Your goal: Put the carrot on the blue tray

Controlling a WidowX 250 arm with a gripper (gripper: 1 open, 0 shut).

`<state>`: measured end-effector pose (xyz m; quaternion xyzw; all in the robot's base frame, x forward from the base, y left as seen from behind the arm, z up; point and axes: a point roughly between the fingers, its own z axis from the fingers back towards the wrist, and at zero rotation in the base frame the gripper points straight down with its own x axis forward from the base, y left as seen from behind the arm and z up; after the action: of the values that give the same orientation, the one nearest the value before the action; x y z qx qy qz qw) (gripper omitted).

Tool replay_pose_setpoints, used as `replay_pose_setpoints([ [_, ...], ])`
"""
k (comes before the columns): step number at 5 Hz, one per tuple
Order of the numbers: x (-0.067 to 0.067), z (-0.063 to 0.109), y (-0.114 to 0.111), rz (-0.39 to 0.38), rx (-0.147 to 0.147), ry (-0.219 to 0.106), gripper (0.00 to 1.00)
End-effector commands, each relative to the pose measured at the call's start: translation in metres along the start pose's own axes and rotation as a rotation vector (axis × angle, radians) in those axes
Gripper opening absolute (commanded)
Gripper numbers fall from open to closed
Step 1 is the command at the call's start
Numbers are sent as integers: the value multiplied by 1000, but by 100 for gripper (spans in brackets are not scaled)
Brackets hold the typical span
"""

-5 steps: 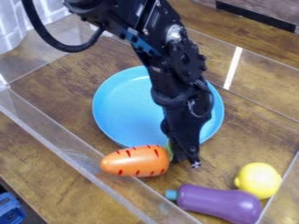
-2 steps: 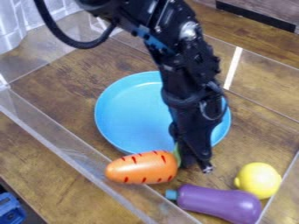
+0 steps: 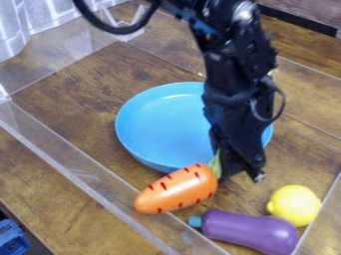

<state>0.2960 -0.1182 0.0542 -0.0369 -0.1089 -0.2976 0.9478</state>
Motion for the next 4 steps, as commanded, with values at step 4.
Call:
replay_pose_setpoints([
  [4,28,29,-9,-132,-16,-88,0],
])
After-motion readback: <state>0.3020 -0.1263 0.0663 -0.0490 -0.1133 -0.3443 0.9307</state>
